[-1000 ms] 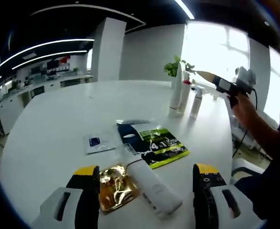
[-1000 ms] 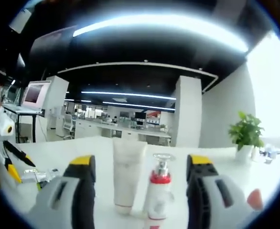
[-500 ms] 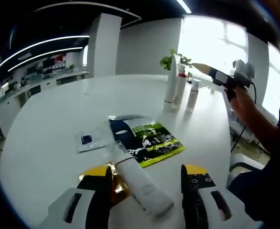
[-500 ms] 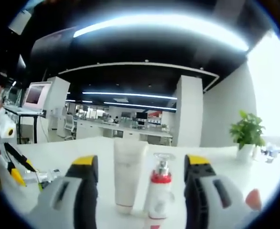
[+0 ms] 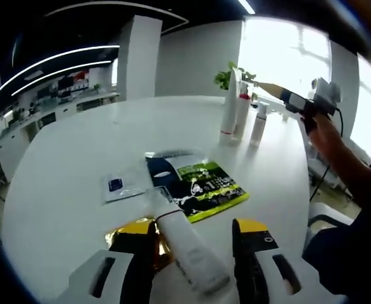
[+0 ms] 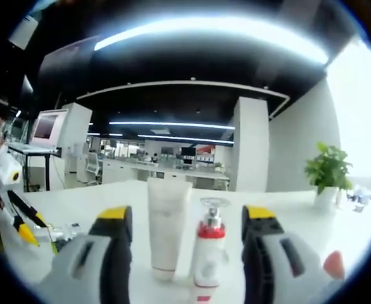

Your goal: Arrange the skincare products in the storage area until every visible bottle or jar stands upright without overlapping.

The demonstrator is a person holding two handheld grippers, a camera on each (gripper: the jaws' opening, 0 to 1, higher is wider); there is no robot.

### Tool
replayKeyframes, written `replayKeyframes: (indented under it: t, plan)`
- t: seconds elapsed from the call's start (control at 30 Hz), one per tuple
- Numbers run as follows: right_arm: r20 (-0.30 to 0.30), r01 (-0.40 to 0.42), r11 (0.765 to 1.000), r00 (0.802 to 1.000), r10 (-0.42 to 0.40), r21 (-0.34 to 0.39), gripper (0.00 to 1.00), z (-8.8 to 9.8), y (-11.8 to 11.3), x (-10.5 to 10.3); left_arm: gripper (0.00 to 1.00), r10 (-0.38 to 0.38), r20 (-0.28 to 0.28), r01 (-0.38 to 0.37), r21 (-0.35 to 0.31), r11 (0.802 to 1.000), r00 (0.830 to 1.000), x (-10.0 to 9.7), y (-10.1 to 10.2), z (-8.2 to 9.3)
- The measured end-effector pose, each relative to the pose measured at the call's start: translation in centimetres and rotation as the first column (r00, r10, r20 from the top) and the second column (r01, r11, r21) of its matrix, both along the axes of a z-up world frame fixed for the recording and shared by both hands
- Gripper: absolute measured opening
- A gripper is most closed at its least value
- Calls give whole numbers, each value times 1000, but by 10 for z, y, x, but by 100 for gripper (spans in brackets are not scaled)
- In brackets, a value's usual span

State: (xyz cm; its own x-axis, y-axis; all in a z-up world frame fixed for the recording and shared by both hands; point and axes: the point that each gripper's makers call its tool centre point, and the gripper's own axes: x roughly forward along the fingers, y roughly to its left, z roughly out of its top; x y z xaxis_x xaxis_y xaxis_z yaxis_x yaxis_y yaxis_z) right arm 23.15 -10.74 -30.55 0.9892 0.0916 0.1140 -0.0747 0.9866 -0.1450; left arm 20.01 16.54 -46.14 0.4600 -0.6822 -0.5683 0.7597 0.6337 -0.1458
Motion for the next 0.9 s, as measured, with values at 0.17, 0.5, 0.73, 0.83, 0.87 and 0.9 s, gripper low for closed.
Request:
replayKeyframes:
  t: [0.17,0.5,0.73,0.83,0.87,0.9]
  plan:
    - [-2,2,1000,1000,-2,6,69,-1,-3,-1,44,-2,4,2,18,1000,1000,-1,1,-2]
    - [6,1,1000,1000,-1,8,69,1,-3,-1,37,-6,19,4,61,998,1000,1,7,-7]
    - [26,25,1000,999,-25,7,83,6,-7,-1,29,-6,33,3,81,997,999,4,11,-8]
    - [30,31,999,999,-32,17,90,7,-11,1,26,-3,38,0,86,996,999,5,13,-8]
    - [30,30,999,999,-30,23,92,7,-12,1,25,-2,39,-1,87,996,999,6,14,-8]
    - [31,28,999,999,-28,27,93,7,-12,2,25,-2,41,-2,88,996,999,6,14,-8]
